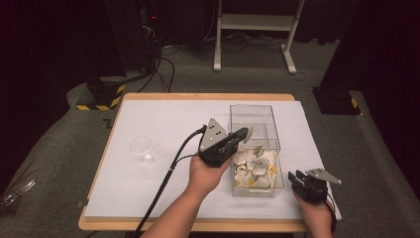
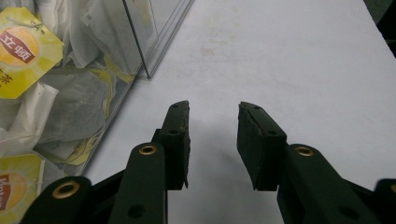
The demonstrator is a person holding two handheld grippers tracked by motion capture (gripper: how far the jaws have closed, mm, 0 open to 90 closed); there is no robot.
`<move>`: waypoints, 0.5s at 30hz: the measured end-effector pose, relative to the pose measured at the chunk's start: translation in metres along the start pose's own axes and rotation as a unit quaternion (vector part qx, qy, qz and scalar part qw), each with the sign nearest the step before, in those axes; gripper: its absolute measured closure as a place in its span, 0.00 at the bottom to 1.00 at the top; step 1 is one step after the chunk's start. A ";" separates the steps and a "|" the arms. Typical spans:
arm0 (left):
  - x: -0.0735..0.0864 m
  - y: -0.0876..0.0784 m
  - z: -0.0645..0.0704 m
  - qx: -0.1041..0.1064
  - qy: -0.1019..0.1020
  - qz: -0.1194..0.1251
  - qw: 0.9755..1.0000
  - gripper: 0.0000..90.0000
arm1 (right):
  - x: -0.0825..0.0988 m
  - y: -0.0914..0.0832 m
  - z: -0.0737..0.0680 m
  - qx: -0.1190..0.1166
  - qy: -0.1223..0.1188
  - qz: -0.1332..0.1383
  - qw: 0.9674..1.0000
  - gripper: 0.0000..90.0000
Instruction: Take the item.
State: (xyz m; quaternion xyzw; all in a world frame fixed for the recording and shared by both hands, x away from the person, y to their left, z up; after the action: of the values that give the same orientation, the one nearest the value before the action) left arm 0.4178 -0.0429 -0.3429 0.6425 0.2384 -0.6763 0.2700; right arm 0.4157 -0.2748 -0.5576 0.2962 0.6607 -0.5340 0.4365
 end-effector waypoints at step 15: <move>-0.014 -0.008 -0.007 -0.006 0.003 0.015 1.000 1.00 | 0.001 0.000 0.000 0.001 0.000 -0.002 1.000 0.72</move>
State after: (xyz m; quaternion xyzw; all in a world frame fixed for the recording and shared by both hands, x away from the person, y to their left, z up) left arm 0.4184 -0.0312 -0.3292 0.6463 0.2335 -0.6687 0.2839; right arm 0.4157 -0.2746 -0.5582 0.2949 0.6608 -0.5357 0.4353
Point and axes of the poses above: each handheld gripper's, and its own axes: y roughly forward along the jaws, x roughly out of its underside, z roughly to its right, the point moved 10 cm from there along y, roughly forward along the jaws, and after that the axes turned 10 degrees about z, right-handed, at the moved point
